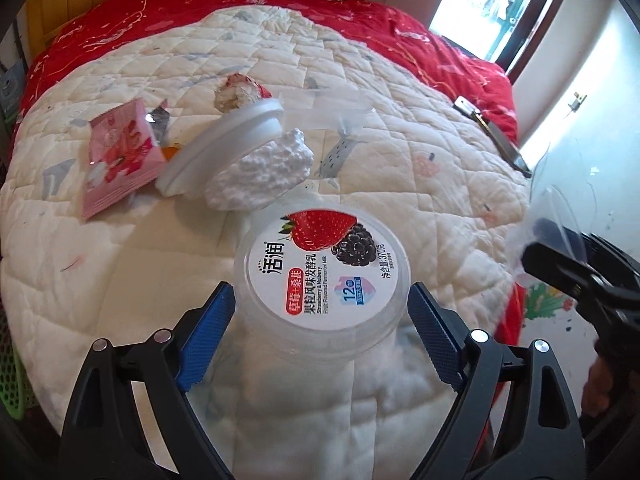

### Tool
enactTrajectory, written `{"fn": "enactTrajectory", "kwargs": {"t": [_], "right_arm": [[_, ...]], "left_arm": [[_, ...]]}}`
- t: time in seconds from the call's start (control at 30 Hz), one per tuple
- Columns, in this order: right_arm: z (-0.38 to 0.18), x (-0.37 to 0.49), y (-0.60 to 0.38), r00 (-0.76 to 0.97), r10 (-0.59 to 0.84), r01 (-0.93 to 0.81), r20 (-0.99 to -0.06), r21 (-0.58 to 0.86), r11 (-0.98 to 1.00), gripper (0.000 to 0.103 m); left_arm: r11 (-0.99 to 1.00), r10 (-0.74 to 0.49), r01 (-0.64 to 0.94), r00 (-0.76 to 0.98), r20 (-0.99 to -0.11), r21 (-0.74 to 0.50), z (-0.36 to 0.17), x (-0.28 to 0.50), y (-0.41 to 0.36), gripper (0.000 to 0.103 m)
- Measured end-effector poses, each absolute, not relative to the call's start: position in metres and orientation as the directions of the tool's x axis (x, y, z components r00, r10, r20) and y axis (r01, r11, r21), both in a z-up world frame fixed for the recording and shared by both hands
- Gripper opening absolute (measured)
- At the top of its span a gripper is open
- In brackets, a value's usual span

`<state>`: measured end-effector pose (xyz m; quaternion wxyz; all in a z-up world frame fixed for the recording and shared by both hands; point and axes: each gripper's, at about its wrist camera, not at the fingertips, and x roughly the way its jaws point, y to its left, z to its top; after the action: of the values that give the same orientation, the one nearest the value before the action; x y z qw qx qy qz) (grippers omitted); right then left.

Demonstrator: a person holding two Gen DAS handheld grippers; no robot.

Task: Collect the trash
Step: 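Close the left tool on the strawberry yogurt cup and lift it, then carry both items to the green basket while the left tool drops the yogurt cup in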

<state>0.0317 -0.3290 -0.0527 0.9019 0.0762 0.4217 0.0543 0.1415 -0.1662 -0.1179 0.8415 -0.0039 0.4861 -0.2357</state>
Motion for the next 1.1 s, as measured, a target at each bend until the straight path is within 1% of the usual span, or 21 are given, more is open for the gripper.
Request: {"fn": "enactTrajectory", "kwargs": {"t": [0.23,0.57,0.83,1.1], "right_arm": [[-0.042,0.033,-0.302,0.643,0.197,-0.082,-0.740,0.189,0.978,0.059],[-0.025,0.043,-0.246,0.635,0.263,-0.195,-0.726,0.179,0.964,0.059],[-0.017,0.058,-0.190,0.614,0.326,-0.294,-0.718,0.176,0.940,0.059],[-0.015,0.077,-0.124,0.567,0.393,-0.392,-0.724,0.182,0.902,0.059]], "left_arm": [[0.898,-0.398,0.372,0.463,-0.792,-0.234,-0.101,0.122,-0.125,0.085],[0.929,-0.366,0.261,0.552,-0.750,-0.261,-0.079,0.102,-0.046,0.085],[0.964,-0.245,0.077,0.634,-0.733,-0.256,-0.069,0.093,0.044,0.085],[0.964,-0.089,-0.133,0.655,-0.750,-0.230,-0.076,0.093,0.143,0.085]]}}
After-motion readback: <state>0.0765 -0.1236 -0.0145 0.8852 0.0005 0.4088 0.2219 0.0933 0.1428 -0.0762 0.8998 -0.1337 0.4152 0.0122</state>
